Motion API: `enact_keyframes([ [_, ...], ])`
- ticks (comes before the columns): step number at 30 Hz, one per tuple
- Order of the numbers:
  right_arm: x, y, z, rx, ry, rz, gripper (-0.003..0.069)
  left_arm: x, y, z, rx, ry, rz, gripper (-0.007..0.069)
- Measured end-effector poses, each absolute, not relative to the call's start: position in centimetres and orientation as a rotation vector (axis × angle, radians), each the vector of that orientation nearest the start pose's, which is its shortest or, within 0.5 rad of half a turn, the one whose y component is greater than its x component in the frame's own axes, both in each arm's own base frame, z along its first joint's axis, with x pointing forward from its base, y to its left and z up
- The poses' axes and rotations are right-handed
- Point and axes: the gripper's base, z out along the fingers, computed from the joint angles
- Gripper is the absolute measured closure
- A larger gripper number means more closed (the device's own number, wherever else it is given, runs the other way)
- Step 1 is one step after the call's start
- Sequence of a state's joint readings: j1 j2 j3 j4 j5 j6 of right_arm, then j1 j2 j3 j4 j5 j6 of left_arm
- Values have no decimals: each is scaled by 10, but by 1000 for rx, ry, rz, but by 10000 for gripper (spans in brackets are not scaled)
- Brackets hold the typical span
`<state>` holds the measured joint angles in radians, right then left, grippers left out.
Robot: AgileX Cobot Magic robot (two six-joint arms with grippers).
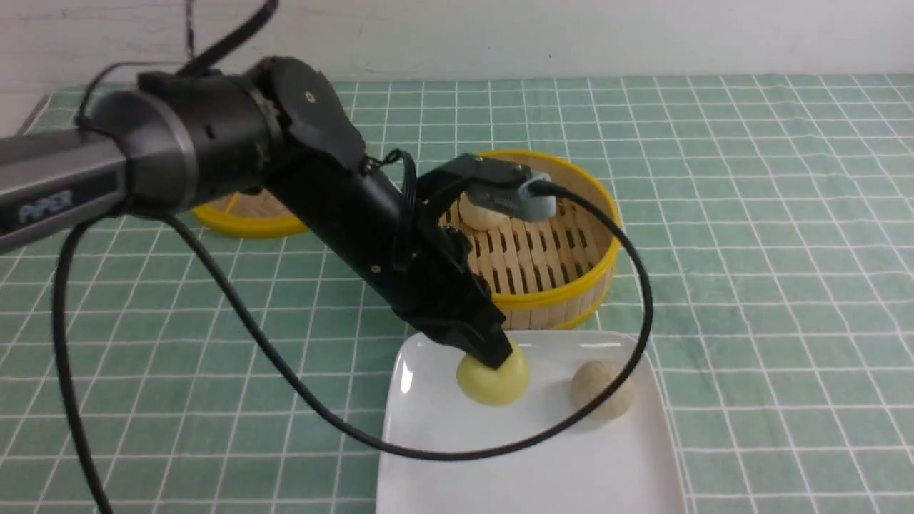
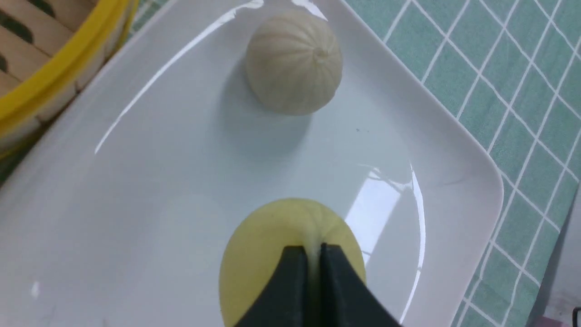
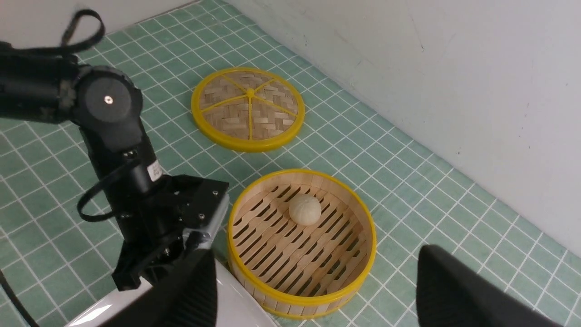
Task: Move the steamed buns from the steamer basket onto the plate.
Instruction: Use the left arm to put the steamed stuffed bun into the plate
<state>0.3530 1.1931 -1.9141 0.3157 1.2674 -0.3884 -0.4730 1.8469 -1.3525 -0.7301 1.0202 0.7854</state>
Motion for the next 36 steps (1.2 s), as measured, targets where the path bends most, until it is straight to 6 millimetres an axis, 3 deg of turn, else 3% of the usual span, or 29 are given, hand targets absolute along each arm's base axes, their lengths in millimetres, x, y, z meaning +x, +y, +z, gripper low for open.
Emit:
enact_keyframes([
  [5, 148, 83, 559, -815, 1838, 342, 90, 317, -226, 212, 1207, 2463, -977, 603],
  [11, 148, 83, 559, -815, 1838, 342, 90, 323, -228, 191, 1223, 2484, -966, 603],
  [23, 148, 83, 559, -815, 1838, 342, 90, 324, -227, 187, 1246, 2484, -935, 584],
  [28, 148, 83, 559, -815, 1837, 344, 90, 324, -227, 187, 1236, 2493, -939, 489],
  [36, 146, 85, 559, -822, 1831, 377, 90, 331, -230, 194, 1206, 2459, -908, 245],
])
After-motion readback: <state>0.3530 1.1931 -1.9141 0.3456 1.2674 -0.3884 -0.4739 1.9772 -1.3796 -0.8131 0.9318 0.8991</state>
